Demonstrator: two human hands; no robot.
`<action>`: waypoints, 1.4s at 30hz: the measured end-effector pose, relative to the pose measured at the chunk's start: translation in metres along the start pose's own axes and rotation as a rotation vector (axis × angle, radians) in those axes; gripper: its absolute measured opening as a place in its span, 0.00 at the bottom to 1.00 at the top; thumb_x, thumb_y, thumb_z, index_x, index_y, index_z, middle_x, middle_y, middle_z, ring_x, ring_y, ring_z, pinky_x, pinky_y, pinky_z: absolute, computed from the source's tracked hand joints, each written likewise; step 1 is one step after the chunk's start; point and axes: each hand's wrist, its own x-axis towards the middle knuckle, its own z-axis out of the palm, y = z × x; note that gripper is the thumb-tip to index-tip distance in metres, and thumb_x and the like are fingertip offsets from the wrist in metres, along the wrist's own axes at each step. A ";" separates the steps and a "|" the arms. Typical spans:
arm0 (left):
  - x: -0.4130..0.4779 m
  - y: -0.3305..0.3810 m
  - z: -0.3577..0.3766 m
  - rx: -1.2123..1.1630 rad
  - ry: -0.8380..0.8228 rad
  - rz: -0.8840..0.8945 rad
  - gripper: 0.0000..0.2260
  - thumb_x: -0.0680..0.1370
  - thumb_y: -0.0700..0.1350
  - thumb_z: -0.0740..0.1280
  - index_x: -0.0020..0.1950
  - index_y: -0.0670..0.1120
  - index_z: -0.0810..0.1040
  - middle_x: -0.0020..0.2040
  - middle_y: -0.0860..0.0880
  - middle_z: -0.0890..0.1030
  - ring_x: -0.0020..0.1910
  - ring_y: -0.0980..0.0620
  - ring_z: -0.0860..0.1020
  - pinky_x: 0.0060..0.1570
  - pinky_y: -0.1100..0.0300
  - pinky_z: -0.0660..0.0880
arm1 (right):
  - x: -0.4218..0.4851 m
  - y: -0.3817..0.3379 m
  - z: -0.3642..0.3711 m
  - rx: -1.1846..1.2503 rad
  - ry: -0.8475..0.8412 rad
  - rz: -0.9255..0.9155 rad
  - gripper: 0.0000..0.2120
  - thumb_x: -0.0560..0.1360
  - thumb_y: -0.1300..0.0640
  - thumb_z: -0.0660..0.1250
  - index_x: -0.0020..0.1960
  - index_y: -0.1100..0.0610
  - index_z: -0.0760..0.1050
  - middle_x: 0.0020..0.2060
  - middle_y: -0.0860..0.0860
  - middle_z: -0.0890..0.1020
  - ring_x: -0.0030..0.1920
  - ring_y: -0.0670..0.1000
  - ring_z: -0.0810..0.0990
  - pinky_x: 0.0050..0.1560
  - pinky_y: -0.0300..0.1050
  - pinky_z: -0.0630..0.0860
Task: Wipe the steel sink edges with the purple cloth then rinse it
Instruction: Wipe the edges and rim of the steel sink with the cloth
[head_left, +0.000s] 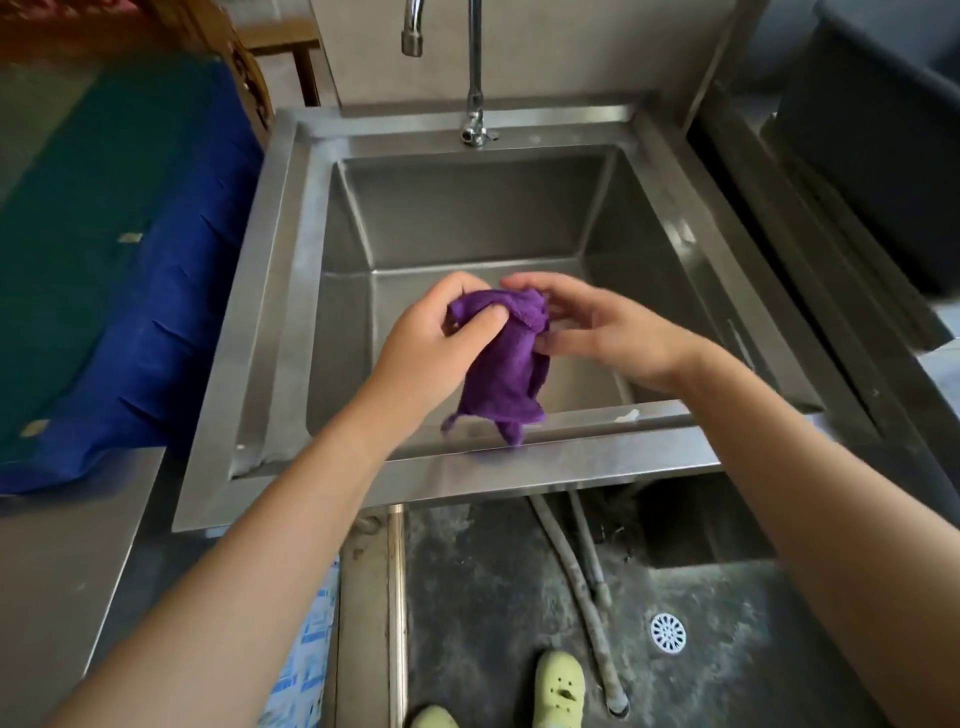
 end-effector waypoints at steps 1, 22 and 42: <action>0.004 0.004 -0.004 0.048 -0.004 0.023 0.02 0.71 0.49 0.65 0.40 0.52 0.73 0.34 0.57 0.75 0.38 0.57 0.73 0.44 0.61 0.71 | 0.002 -0.006 -0.006 -0.097 0.054 -0.001 0.17 0.72 0.68 0.68 0.58 0.55 0.73 0.50 0.56 0.79 0.51 0.51 0.77 0.60 0.53 0.73; -0.052 -0.067 0.070 0.573 -0.087 -0.057 0.08 0.77 0.49 0.65 0.52 0.47 0.74 0.41 0.50 0.81 0.41 0.48 0.79 0.41 0.51 0.77 | -0.093 0.097 -0.034 -0.407 0.341 0.282 0.14 0.72 0.63 0.69 0.56 0.52 0.75 0.45 0.54 0.79 0.42 0.50 0.77 0.51 0.47 0.74; -0.057 -0.118 0.059 1.152 -0.111 -0.136 0.42 0.72 0.63 0.24 0.75 0.47 0.57 0.76 0.50 0.58 0.76 0.54 0.54 0.72 0.59 0.44 | -0.041 0.114 0.068 -1.117 0.305 -0.006 0.21 0.78 0.44 0.51 0.61 0.50 0.76 0.60 0.49 0.79 0.57 0.54 0.78 0.55 0.49 0.74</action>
